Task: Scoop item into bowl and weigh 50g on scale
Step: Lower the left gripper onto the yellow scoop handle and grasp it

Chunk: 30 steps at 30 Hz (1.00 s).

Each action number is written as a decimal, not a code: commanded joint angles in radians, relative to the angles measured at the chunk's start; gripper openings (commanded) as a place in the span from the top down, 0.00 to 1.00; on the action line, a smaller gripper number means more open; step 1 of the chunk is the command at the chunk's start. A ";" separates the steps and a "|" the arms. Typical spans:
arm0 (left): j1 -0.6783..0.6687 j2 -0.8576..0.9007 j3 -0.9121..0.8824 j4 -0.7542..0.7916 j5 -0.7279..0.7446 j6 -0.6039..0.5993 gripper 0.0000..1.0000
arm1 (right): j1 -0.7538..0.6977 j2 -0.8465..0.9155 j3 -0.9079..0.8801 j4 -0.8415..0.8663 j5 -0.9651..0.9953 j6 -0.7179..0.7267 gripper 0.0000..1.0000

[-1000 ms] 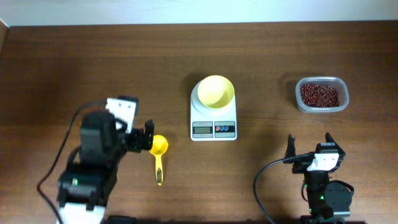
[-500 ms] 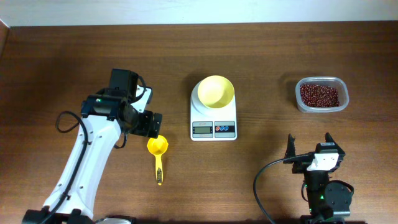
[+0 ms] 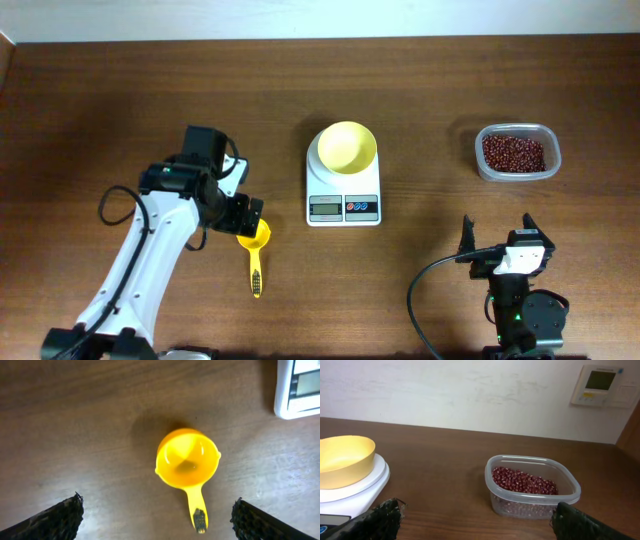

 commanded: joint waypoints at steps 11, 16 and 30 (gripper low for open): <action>-0.003 0.010 -0.167 0.137 0.010 -0.037 0.01 | 0.006 -0.006 -0.005 -0.007 -0.005 0.001 0.01; -0.003 0.117 -0.167 0.168 0.010 -0.037 0.01 | 0.006 -0.006 -0.005 -0.007 -0.005 0.001 0.01; -0.003 0.235 -0.167 0.254 0.007 -0.037 0.59 | 0.006 -0.006 -0.005 -0.007 -0.005 0.001 0.01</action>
